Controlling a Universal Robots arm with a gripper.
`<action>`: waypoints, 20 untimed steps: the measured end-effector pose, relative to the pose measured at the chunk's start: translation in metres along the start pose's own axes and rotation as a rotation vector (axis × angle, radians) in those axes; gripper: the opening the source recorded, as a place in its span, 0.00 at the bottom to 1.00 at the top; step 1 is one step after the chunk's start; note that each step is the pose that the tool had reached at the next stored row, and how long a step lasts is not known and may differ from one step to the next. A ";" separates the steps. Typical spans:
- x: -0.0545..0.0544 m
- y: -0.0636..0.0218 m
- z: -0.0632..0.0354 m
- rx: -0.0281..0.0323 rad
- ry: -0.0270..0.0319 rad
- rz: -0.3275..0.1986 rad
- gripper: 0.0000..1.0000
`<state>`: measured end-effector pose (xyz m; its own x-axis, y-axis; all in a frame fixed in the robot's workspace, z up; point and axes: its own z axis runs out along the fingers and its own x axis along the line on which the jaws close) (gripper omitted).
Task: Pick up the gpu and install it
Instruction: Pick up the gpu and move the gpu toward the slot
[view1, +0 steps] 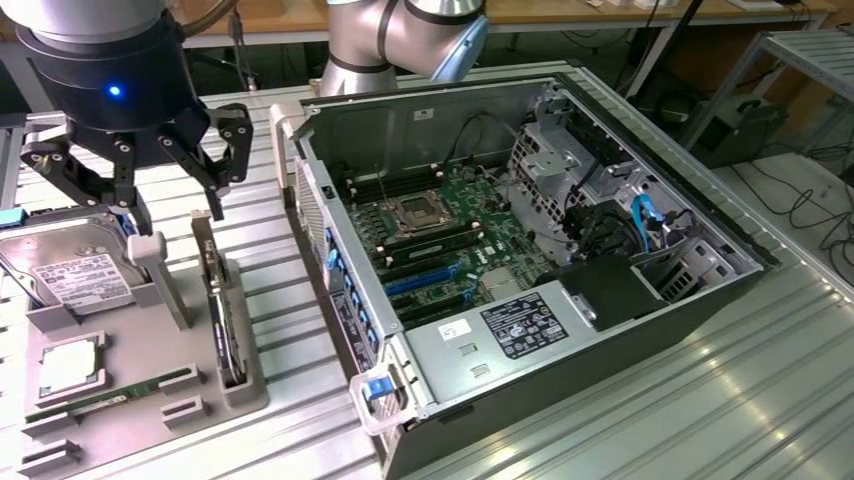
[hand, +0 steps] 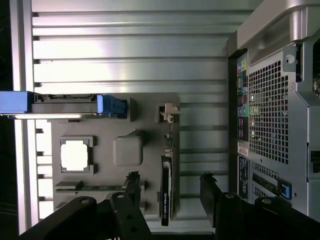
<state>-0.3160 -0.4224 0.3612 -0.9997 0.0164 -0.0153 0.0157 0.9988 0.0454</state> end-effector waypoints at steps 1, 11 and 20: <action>0.000 -0.0001 0.0005 0.0000 0.0001 0.000 0.60; 0.000 -0.0007 0.0059 0.0000 0.0002 -0.003 0.60; 0.000 -0.0013 0.0102 0.0000 0.0004 -0.005 0.60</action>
<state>-0.3160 -0.4232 0.3510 -0.9998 0.0112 -0.0152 0.0105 0.9989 0.0452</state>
